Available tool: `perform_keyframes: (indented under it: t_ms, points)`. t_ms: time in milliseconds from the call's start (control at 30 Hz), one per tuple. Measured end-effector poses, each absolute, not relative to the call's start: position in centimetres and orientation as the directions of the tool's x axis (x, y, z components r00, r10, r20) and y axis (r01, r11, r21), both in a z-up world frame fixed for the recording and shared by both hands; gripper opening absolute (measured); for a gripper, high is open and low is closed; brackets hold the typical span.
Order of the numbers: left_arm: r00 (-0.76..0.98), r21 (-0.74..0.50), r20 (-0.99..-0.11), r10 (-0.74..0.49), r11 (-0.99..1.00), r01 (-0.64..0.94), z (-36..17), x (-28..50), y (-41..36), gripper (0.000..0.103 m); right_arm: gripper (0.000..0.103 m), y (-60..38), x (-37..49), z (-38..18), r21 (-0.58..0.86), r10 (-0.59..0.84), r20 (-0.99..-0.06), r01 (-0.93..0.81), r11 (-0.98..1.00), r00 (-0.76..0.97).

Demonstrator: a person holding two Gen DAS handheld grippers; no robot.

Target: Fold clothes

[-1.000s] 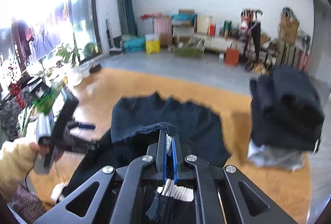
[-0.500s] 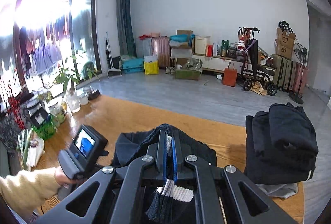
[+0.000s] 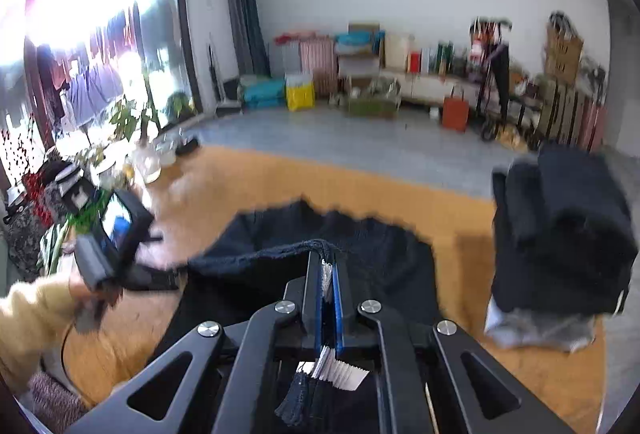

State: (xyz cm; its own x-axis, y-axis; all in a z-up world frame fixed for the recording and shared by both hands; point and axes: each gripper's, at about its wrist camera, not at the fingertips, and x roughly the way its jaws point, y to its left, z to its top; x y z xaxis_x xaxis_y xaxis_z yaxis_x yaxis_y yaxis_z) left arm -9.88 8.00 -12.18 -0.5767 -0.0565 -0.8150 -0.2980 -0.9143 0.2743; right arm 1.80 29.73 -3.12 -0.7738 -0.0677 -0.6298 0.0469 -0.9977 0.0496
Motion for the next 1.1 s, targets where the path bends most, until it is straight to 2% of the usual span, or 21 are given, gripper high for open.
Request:
perform_keyframes:
  t_ms: [33, 100, 367, 500, 600, 633, 767, 833, 967, 1033, 1100]
  points:
    - [-0.575, 0.296, -0.813, -0.088, -0.914, -0.278, -12.2, -10.0, 7.8, 0.078, 0.005, 29.8, 2.2, -4.1, 0.065, -0.080, -0.657, 0.050, -0.997, -0.750]
    - [-0.560, 0.260, -0.825, -0.075, -0.930, -0.259, -12.1, -10.1, 6.8, 0.078, 0.005, 29.7, 3.6, -5.9, 0.094, -0.112, -0.701, 0.065, -0.993, -0.704]
    - [-0.471, -0.157, -0.850, 0.238, -0.966, -0.204, -8.1, -7.7, 5.1, 0.078, 0.006, 28.8, 9.2, -12.6, 0.160, -0.176, -0.823, 0.078, -0.984, -0.541]
    - [-0.314, -0.404, -0.843, 0.437, -0.900, -0.166, -7.2, -6.3, 5.7, 0.078, 0.013, 29.3, 11.5, -15.2, 0.139, -0.136, -0.861, 0.030, -0.990, -0.490]
    - [-0.190, -0.538, -0.808, 0.557, -0.830, -0.147, -7.4, -4.4, 6.7, 0.078, 0.033, 31.3, 12.9, -14.7, 0.205, -0.168, -0.844, -0.017, -0.979, -0.509]
    - [-0.171, -0.566, -0.793, 0.585, -0.811, -0.149, -7.5, -3.8, 7.1, 0.078, 0.036, 32.0, 13.4, -14.2, 0.221, -0.176, -0.835, -0.024, -0.975, -0.522]
    - [-0.073, -0.709, -0.692, 0.718, -0.695, -0.117, -7.7, -1.4, 9.6, 0.078, 0.040, 34.5, 14.6, -13.5, 0.311, -0.229, -0.788, -0.049, -0.949, -0.572]
    - [-0.038, -0.751, -0.653, 0.757, -0.653, -0.101, -8.1, -0.9, 11.3, 0.078, 0.040, 34.7, 14.4, -13.9, 0.341, -0.259, -0.779, -0.039, -0.939, -0.571]
    - [-0.064, -0.756, -0.642, 0.764, -0.644, -0.115, -7.6, -1.4, 14.8, 0.078, 0.040, 34.2, 14.8, -15.2, 0.390, -0.325, -0.772, -0.003, -0.921, -0.546]
    - [-0.078, -0.779, -0.614, 0.786, -0.618, -0.106, -8.1, -2.6, 16.6, 0.078, 0.043, 33.5, 15.6, -15.6, 0.397, -0.335, -0.773, 0.001, -0.918, -0.539]
    - [-0.097, -0.768, -0.626, 0.774, -0.633, -0.097, -9.0, -3.6, 17.7, 0.078, 0.043, 32.9, 15.7, -16.4, 0.391, -0.327, -0.780, -0.008, -0.920, -0.533]
